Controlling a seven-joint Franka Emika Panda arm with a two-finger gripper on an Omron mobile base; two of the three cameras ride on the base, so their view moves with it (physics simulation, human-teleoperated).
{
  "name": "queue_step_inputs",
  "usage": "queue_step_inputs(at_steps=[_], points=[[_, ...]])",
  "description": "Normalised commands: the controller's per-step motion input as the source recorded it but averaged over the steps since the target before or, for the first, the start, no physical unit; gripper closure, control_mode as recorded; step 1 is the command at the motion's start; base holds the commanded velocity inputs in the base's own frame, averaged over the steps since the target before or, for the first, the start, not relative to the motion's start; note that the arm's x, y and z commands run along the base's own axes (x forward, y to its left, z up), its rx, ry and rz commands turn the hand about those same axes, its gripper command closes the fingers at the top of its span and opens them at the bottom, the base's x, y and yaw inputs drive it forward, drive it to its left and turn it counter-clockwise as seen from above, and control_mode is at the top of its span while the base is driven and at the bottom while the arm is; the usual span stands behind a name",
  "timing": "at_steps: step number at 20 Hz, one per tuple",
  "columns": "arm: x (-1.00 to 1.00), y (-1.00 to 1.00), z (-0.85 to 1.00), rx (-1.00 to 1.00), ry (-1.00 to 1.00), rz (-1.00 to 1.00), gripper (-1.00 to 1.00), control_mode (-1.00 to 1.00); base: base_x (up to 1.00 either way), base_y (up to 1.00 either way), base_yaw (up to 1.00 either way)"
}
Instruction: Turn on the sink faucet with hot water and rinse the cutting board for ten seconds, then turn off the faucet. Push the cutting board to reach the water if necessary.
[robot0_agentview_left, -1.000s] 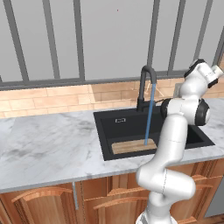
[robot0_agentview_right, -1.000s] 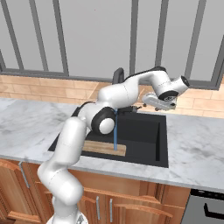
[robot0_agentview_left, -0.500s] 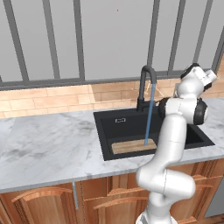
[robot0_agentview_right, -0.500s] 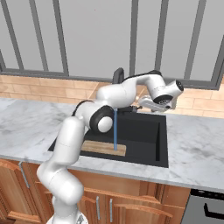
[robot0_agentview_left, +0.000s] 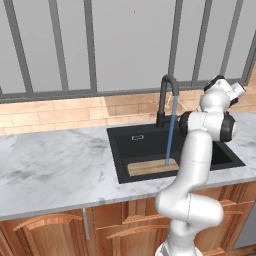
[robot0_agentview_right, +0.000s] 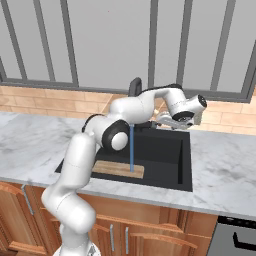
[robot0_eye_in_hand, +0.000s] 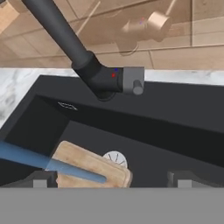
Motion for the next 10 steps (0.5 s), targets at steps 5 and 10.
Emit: queue_step_inputs(at_steps=[5, 10], points=[[0.14, 0.0, -0.01, 0.0, 0.0, 0.0, -1.0, -1.0, 0.0, 0.0, 0.0], [0.09, 0.0, 0.0, 0.0, 0.0, 0.0, -1.0, -1.0, 0.0, 0.0, 0.0]])
